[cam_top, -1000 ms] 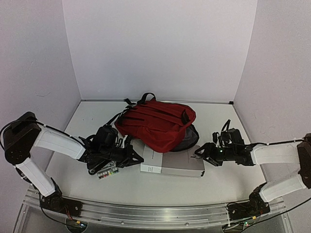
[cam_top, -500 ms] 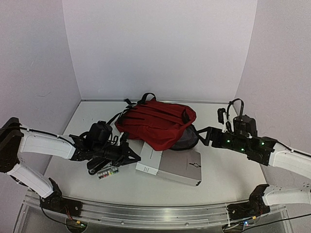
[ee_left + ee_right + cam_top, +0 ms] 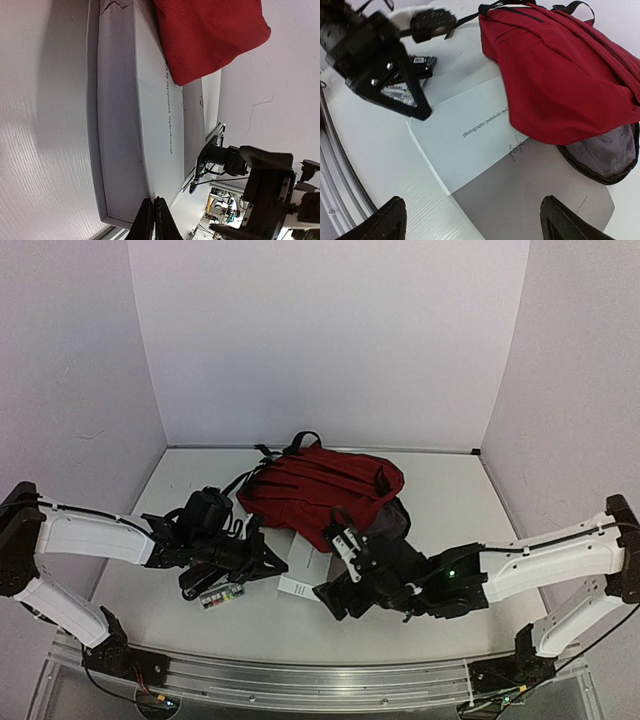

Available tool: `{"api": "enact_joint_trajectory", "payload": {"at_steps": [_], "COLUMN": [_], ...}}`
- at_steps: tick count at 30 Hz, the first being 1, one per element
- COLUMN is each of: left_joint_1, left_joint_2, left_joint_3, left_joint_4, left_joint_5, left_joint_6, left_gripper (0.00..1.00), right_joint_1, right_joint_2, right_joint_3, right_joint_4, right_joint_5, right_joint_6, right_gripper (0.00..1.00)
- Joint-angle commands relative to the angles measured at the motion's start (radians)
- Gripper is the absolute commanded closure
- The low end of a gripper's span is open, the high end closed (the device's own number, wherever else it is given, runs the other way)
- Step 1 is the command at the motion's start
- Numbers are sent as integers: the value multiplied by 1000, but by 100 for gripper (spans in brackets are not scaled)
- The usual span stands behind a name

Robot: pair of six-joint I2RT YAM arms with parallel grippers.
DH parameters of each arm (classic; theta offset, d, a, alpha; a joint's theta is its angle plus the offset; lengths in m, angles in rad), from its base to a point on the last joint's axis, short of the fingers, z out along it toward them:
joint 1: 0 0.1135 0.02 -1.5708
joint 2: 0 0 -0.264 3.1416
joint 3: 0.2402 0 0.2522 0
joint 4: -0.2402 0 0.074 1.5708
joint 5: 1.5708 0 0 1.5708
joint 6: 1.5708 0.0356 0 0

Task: Pack the student bag
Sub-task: Pick up the book from the center of the board.

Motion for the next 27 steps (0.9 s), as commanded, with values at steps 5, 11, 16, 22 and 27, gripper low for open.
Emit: {"api": "enact_joint_trajectory", "payload": {"at_steps": [5,11,16,22,27], "left_joint_1": [19,24,28,30,34], "left_joint_2": [-54,-53,-56,-55,-58], "left_joint_3": [79,92,98,106,112], "left_joint_4": [-9,-17,-26,-30,-34], "left_joint_5": [0,11,11,15,11], "left_joint_6": [8,5,5,1,1], "left_gripper": [100,100,100,100,100], "right_joint_1": [98,100,102,101,103], "right_joint_2": [231,346,409,478,459], "right_joint_3": [123,168,197,219,212], "right_joint_4": [2,-5,-26,-65,-68], "right_joint_5": [238,399,536,637,595], "right_joint_6": [-98,-89,-79,-65,-52], "right_gripper": [5,3,2,20,46]}}
